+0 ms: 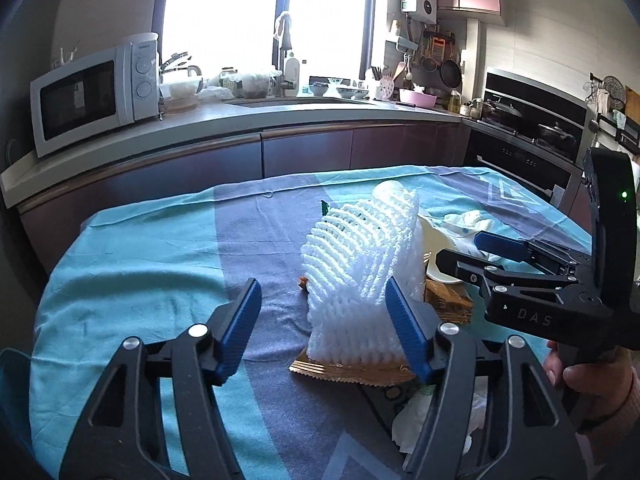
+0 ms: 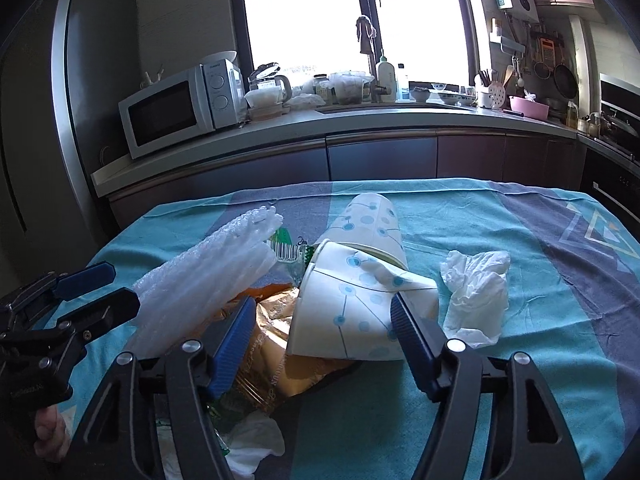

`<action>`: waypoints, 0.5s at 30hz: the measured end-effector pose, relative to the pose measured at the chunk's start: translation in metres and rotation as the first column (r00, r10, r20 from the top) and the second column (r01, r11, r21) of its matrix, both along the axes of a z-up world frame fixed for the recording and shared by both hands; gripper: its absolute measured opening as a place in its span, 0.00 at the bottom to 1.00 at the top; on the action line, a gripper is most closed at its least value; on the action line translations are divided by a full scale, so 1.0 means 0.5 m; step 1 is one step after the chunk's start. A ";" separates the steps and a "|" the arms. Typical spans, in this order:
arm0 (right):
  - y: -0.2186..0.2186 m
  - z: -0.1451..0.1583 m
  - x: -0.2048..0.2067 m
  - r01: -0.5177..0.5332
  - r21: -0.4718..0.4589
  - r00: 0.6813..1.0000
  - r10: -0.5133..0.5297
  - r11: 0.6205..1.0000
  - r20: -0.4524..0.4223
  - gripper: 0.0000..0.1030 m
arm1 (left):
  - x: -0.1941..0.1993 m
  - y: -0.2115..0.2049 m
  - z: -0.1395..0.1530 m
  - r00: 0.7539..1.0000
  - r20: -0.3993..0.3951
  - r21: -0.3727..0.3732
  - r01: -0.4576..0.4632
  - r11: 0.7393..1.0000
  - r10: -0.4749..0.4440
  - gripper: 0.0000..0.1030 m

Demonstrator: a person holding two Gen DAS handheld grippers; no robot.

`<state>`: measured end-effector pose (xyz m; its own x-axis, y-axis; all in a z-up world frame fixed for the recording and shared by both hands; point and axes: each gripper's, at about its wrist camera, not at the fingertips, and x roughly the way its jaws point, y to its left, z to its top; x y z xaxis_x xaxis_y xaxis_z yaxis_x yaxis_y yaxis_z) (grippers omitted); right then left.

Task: Collect trash
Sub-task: 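Close the left gripper on the white foam net while the right gripper grasps the dotted paper cup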

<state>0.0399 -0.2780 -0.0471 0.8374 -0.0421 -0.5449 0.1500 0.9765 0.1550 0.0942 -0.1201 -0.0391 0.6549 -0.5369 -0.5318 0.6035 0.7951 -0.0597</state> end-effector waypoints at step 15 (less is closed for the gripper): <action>-0.020 0.016 -0.038 -0.018 0.043 1.000 0.016 0.999 0.026 0.10 | 0.012 0.012 -0.003 0.993 -0.072 -0.086 0.088 0.992 -0.094 0.01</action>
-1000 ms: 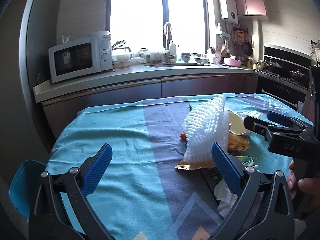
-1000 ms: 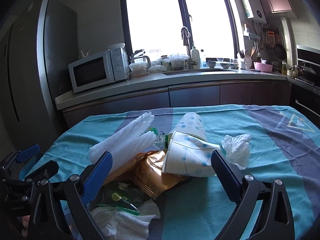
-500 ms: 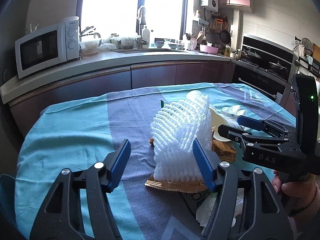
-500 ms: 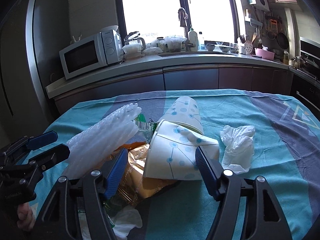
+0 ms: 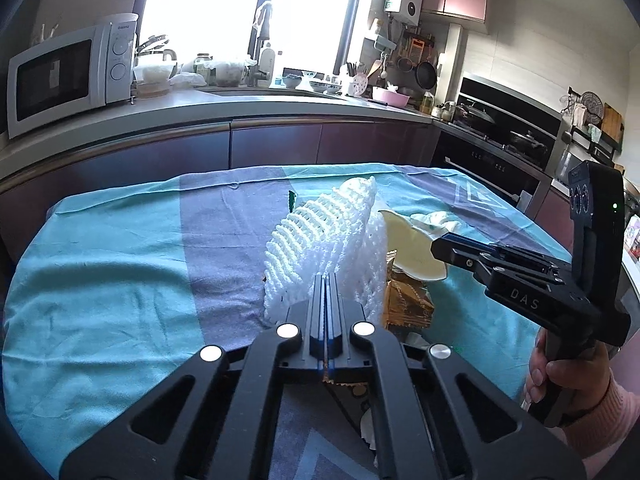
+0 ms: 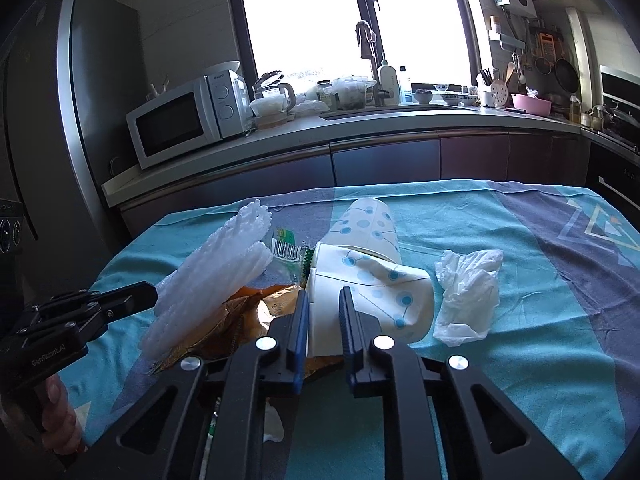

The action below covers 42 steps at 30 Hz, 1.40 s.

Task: Collect trash
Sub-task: 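Close the left gripper on the white foam net while the right gripper grasps the dotted paper cup, then lift the foam net with the left gripper while the right gripper lifts the paper cup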

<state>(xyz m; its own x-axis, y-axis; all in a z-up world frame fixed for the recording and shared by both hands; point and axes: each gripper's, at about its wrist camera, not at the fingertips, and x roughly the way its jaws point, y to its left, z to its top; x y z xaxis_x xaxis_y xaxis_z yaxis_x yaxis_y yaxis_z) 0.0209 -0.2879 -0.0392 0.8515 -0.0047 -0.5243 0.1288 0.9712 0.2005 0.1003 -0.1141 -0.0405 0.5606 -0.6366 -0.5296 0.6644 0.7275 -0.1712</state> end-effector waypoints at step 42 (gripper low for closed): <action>-0.085 -0.006 -0.017 0.118 -0.002 0.993 -0.118 0.993 -0.030 0.47 | 0.002 0.060 0.025 1.000 -0.017 -0.033 -0.023 0.999 0.022 0.08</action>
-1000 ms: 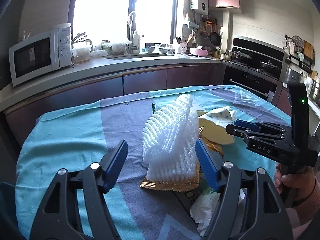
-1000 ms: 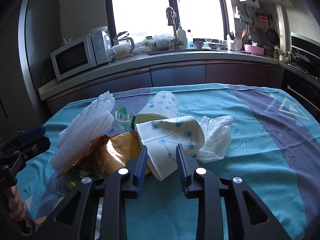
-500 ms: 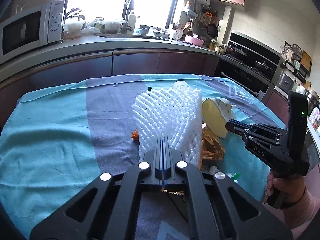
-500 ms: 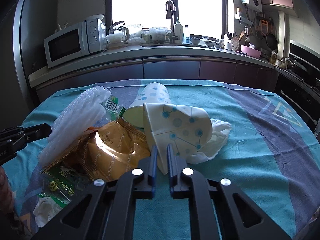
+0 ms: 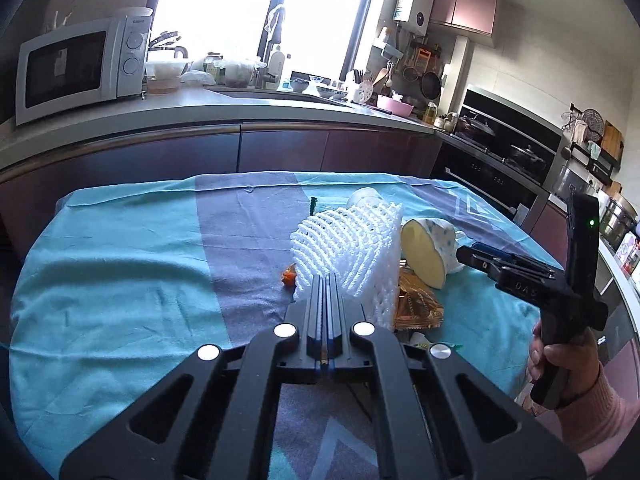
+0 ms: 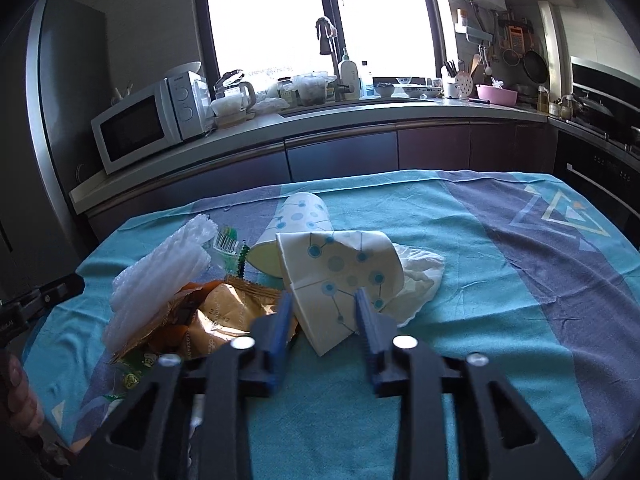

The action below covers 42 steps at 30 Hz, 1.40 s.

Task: Collect trash
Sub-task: 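Lift the foam net with the left gripper while the right gripper lifts the paper cup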

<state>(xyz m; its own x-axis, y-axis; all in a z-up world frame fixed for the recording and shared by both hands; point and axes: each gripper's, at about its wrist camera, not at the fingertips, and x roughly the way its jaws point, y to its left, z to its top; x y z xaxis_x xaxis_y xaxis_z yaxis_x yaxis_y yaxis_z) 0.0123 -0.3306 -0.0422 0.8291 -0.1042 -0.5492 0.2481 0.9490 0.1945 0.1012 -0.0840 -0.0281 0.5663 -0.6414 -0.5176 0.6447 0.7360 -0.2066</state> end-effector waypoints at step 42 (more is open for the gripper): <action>0.038 0.064 0.053 -0.229 0.001 0.973 0.229 0.973 0.035 0.75 | -0.016 0.075 0.030 0.999 -0.003 -0.017 -0.044 0.999 0.044 0.06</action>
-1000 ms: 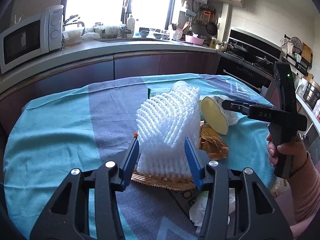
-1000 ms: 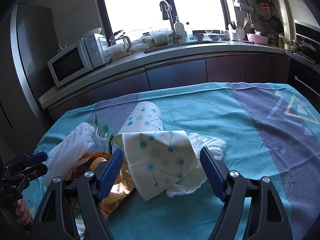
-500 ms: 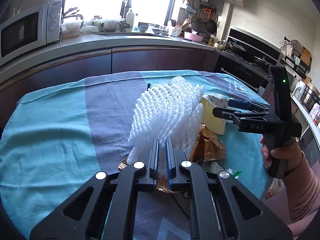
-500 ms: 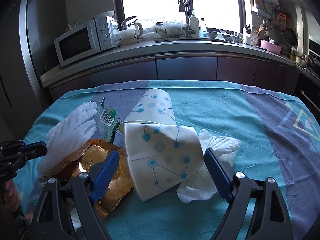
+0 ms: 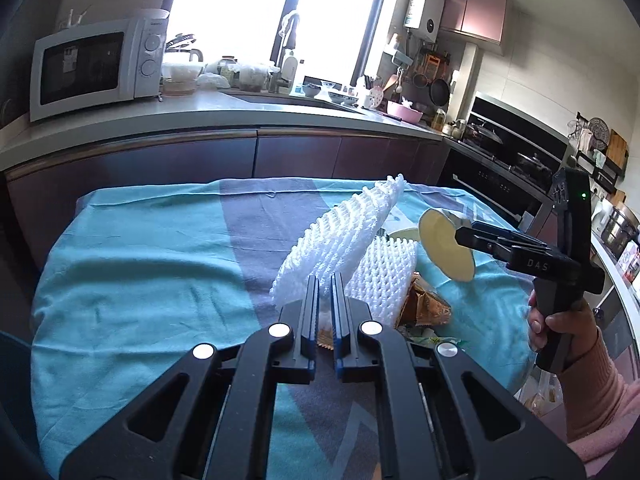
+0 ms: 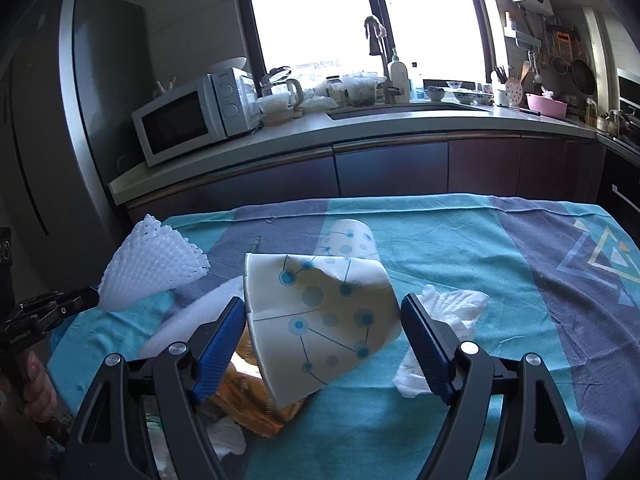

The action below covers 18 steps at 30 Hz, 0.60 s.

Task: Collect trash
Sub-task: 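Lift the foam net with the left gripper while the right gripper lifts the paper cup, then carry foam net and paper cup to the teal bin and open both grippers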

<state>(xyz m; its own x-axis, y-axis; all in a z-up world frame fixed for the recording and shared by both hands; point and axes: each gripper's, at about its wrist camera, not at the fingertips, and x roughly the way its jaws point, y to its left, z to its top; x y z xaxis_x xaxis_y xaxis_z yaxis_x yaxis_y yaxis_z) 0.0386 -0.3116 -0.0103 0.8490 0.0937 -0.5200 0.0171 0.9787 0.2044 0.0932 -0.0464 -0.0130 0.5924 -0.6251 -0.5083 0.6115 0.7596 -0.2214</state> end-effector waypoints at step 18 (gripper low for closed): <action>0.445 0.048 0.127 -0.563 0.004 0.827 0.563 0.827 0.012 0.75 | -0.118 0.447 0.033 0.898 0.021 -0.040 -0.438 0.898 0.439 0.06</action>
<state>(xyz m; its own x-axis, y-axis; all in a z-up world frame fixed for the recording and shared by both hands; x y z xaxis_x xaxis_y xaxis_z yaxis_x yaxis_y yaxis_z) 0.1020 -0.0889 0.0137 0.6533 0.5603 -0.5092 -0.5382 0.8167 0.2082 0.0341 0.1770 0.0037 0.8245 -0.3150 -0.4701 0.2246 0.9446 -0.2392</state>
